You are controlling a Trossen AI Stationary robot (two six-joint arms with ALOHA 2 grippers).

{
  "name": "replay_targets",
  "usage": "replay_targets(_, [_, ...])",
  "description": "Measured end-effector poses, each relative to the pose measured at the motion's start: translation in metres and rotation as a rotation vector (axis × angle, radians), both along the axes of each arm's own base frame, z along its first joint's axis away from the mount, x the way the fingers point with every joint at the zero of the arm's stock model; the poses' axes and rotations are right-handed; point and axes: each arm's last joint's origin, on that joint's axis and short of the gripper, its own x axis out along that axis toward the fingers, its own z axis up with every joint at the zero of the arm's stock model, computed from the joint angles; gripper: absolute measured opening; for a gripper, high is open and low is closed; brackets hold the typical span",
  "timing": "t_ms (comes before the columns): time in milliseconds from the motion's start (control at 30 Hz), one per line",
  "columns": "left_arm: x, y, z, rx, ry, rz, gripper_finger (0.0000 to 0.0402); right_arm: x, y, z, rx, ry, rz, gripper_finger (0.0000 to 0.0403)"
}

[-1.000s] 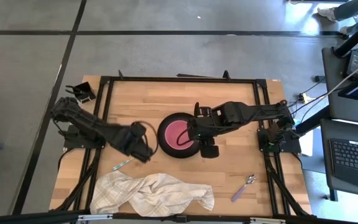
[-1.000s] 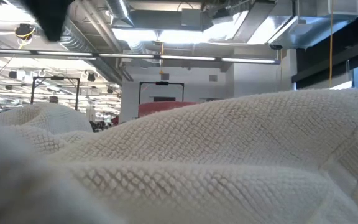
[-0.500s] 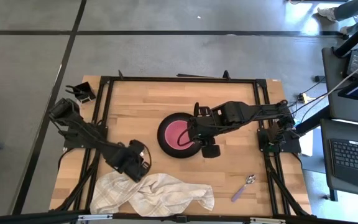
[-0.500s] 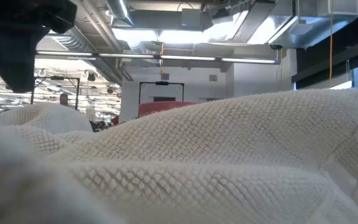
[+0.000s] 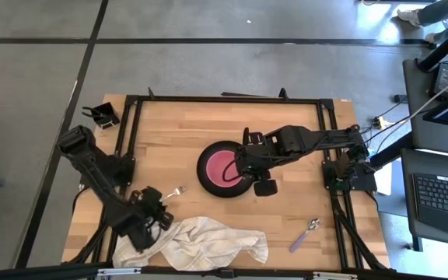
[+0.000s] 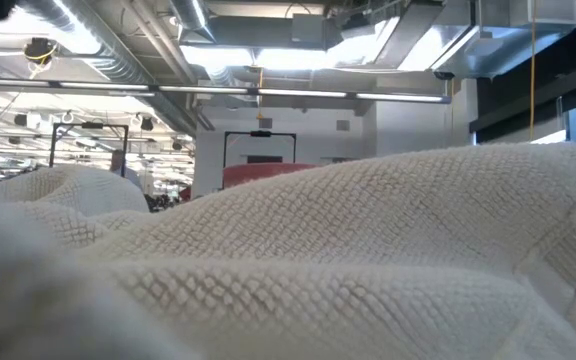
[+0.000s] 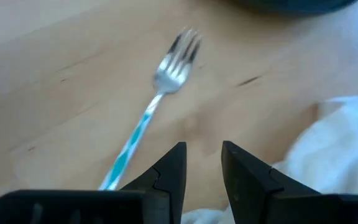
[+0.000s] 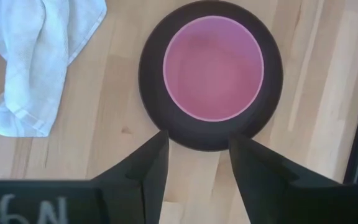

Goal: Set table place
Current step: Put the green fork beside the black plate

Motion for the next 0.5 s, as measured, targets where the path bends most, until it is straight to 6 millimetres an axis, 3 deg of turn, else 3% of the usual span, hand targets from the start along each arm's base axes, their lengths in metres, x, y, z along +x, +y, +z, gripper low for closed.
replay_targets(300, [-0.011,-0.007,0.002,0.109,-0.064,-0.124,0.0094,0.0,0.0,0.0,0.002,0.0,-0.005,0.017])
replay_targets(500, [-0.017,0.002,-0.026,0.126,-0.09,-0.115,0.0094,0.0,0.0,0.0,0.002,0.0,-0.006,0.017])
